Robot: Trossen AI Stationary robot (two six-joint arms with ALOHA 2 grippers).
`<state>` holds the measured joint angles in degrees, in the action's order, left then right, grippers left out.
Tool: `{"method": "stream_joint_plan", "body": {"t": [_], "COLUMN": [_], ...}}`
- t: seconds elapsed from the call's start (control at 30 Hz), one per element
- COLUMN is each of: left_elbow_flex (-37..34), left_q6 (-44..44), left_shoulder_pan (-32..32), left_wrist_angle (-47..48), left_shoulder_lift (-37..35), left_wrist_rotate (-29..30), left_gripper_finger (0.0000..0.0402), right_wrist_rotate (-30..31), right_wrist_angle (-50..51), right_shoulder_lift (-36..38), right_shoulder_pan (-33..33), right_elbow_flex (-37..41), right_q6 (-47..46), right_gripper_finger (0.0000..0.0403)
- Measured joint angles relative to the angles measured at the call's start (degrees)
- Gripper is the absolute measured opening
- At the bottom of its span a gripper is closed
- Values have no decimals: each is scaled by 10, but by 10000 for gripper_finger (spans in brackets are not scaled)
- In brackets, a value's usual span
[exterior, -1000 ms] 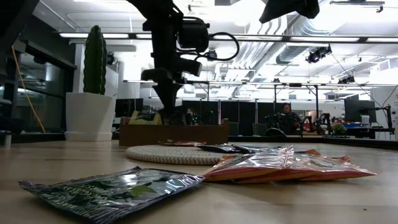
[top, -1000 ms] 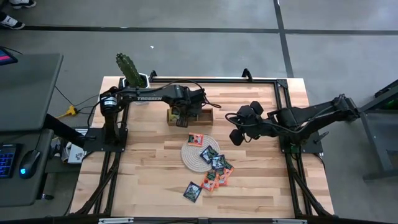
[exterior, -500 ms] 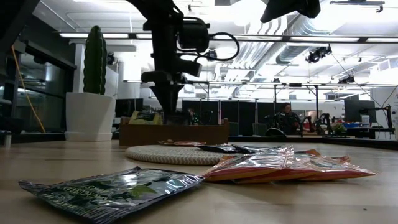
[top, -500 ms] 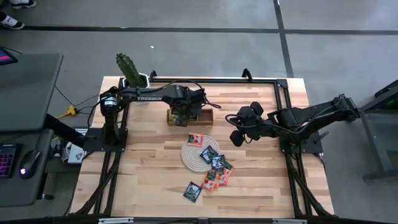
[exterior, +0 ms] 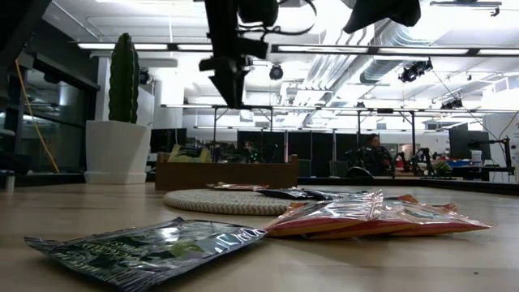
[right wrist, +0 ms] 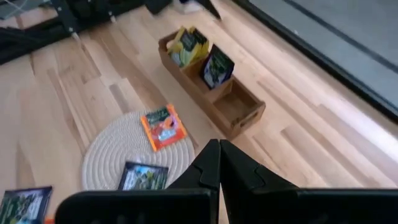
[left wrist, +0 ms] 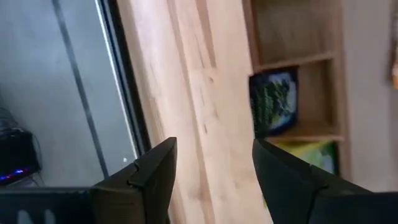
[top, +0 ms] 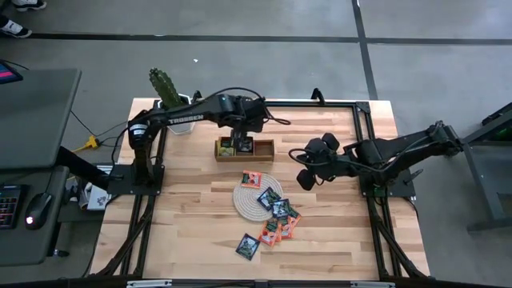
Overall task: Pick & Place Tea
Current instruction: Put the purple tea bag into the middle section of the wooden organizer
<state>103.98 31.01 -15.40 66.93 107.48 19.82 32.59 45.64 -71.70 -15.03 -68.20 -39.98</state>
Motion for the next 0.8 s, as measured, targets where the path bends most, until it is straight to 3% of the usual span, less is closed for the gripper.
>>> {"method": "stream_joint_plan", "body": {"t": [0.23, 0.47, 0.63, 0.8], "left_elbow_flex": [-75, -289, -451, -540], "left_q6": [-38, -158, -298, -396], "left_shoulder_pan": [0, 25, 101, 200], "left_wrist_angle": [11, -110, -221, -279], "left_shoulder_lift": [-82, -257, -372, -404], "left_wrist_rotate": [-62, -124, -155, -155], "left_gripper_finger": [205, 205, 205, 205], "right_wrist_rotate": [-40, -51, -53, -90], "right_wrist_angle": [-1, -113, -203, -255], "right_shoulder_lift": [0, 0, 0, 0], "right_shoulder_pan": [-27, -80, -98, -86], "right_elbow_flex": [47, 134, 174, 198], "right_q6": [-48, -111, -107, -77], "right_gripper_finger": [0, 0, 0, 0]}}
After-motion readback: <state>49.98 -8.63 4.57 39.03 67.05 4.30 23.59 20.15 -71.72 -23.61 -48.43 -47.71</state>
